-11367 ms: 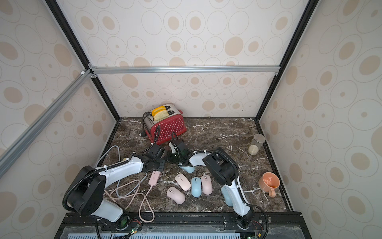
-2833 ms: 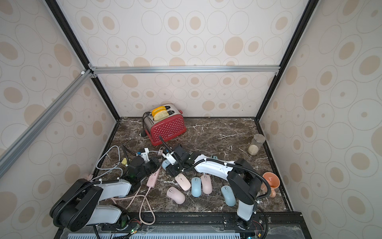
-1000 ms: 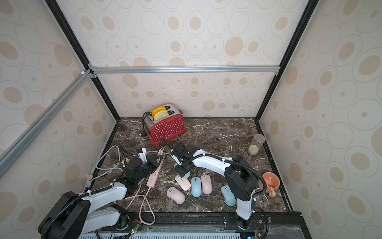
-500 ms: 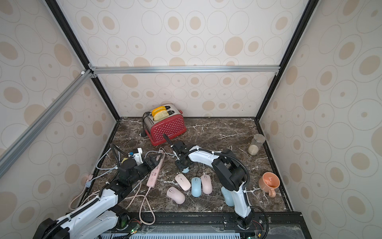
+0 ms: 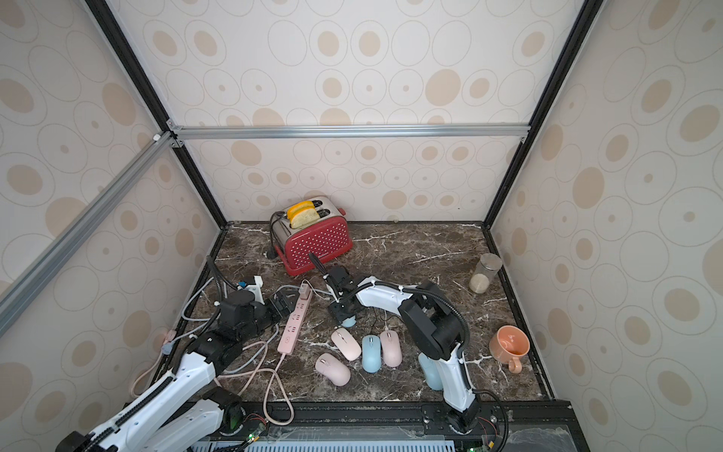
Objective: Unplug the wireless mouse
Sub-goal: Place the mouse at the center of the board.
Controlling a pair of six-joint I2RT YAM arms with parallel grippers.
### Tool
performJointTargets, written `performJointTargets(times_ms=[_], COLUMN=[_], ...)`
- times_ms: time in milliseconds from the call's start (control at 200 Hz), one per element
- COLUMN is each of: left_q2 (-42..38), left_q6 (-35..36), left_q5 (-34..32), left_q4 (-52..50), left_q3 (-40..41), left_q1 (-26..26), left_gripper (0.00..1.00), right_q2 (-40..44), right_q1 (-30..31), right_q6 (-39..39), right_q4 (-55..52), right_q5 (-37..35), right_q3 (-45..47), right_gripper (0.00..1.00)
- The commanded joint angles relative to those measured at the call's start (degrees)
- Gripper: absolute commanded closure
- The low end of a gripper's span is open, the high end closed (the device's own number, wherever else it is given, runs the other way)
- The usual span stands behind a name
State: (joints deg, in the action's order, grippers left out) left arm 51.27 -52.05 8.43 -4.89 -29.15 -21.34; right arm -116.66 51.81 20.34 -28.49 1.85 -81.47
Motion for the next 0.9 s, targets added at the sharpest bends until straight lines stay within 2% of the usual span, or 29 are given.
performJointTargets(times_ms=[0, 120, 245, 350, 426, 586, 676, 896], left_q2=[3.15, 7.83, 13.33, 19.06, 24.07, 31.82, 34.38, 40.49], left_q6=[5.28, 9.08, 12.13, 15.55, 17.62, 20.56, 22.30, 25.02], left_q5=[1.00, -0.61, -2.71, -7.89, -11.73, -17.09, -18.63, -21.41], left_q4=[-5.13, -8.86, -12.28, -16.28, -19.70, -23.33, -23.91, -26.67], left_q3=[-4.12, -8.10, -12.47, -17.79, -22.16, -27.64, -29.64, -33.89], left_q1=[0.51, 0.47, -0.56, -3.48, -5.40, -6.04, -6.21, -6.19], left_gripper=[0.12, 0.16, 0.22, 0.29, 0.31, 0.40, 0.40, 0.50], right_q2=[4.27, 8.64, 13.25, 16.07, 16.80, 17.76, 18.04, 18.93], right_q1=[-0.61, -1.45, -2.51, -2.98, -3.15, -3.49, -3.60, -3.69], right_q6=[0.97, 2.00, 4.31, 5.42, 5.84, 6.30, 6.34, 6.46], right_q4=[2.78, 5.75, 9.79, 13.35, 14.16, 15.43, 15.65, 16.62], right_q5=[1.23, 1.19, 1.50, 3.12, 3.94, 4.92, 5.26, 5.84], right_q3=[1.98, 5.59, 10.74, 14.58, 15.76, 18.02, 18.86, 20.54], right_gripper=[0.23, 0.20, 0.22, 0.24, 0.25, 0.26, 0.26, 0.26])
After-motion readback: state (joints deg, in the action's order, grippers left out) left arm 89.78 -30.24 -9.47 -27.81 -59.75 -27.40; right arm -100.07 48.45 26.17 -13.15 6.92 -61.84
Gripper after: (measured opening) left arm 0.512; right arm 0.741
